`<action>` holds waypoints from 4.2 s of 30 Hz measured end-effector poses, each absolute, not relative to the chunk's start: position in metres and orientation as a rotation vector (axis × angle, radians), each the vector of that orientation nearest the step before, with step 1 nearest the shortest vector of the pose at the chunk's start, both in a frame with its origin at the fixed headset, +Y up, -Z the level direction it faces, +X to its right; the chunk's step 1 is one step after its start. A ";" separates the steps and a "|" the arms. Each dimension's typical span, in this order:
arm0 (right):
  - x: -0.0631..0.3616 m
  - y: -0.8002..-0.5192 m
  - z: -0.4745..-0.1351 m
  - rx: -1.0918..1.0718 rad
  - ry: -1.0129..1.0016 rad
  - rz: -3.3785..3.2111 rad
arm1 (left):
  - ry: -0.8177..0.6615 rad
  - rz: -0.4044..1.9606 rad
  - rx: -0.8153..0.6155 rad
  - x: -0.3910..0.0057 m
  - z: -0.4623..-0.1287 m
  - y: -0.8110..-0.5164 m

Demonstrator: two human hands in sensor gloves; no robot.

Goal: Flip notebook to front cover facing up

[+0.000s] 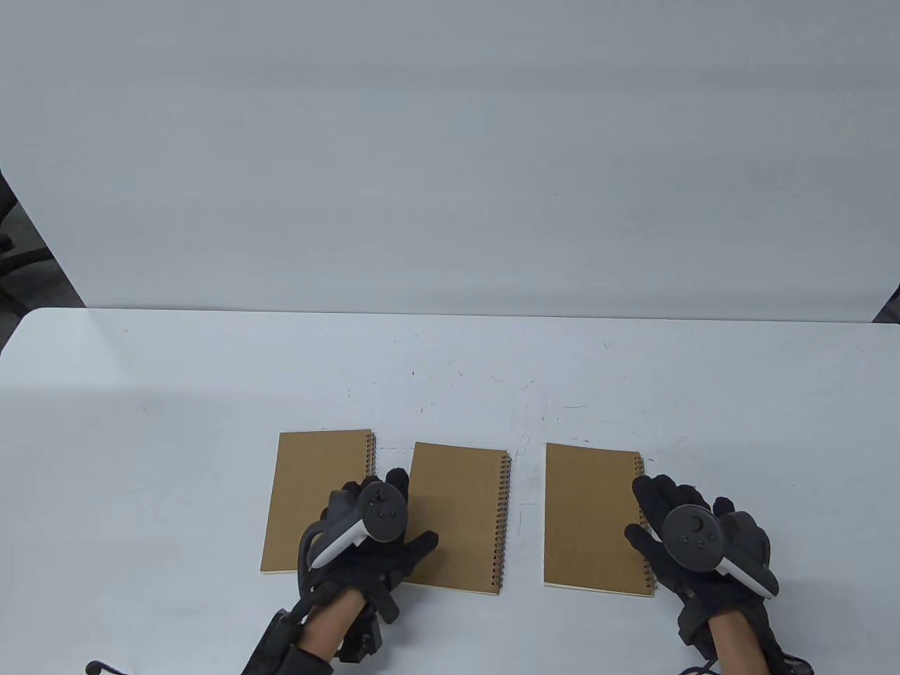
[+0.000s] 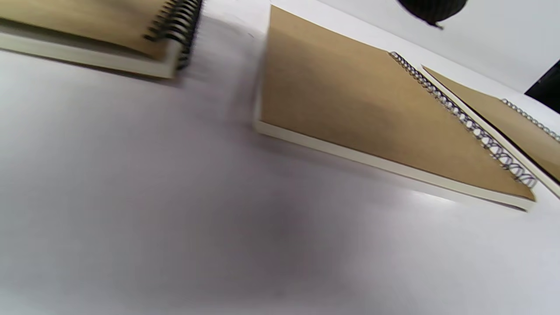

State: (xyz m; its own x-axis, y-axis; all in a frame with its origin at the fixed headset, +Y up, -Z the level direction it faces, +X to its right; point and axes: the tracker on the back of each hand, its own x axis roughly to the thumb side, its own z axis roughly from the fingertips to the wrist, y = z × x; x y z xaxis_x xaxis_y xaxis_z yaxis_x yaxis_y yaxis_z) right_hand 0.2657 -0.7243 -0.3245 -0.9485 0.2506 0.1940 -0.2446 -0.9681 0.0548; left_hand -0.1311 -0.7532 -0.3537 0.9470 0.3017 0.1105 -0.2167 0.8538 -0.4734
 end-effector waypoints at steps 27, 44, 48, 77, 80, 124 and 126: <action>0.263 -0.733 -0.327 0.291 0.196 2.837 | -0.113 -0.165 -0.566 0.016 -0.381 -0.768; 0.268 -0.736 -0.329 0.263 0.236 2.810 | -0.101 0.143 -0.367 -0.040 -0.389 -0.666; 0.268 -0.736 -0.329 0.260 0.241 2.809 | -0.062 0.392 -0.348 -0.067 -0.391 -0.660; 0.266 -0.740 -0.329 0.251 0.298 2.845 | 0.179 -0.004 -0.446 -0.148 -0.389 -0.732; 0.266 -0.741 -0.329 0.252 0.303 2.846 | 0.205 -0.032 -0.510 -0.160 -0.391 -0.747; 0.264 -0.744 -0.329 0.268 0.318 2.838 | 0.070 0.329 -0.207 -0.145 -0.375 -0.641; 0.264 -0.744 -0.328 0.262 0.321 2.838 | 0.067 0.457 -0.244 -0.138 -0.376 -0.652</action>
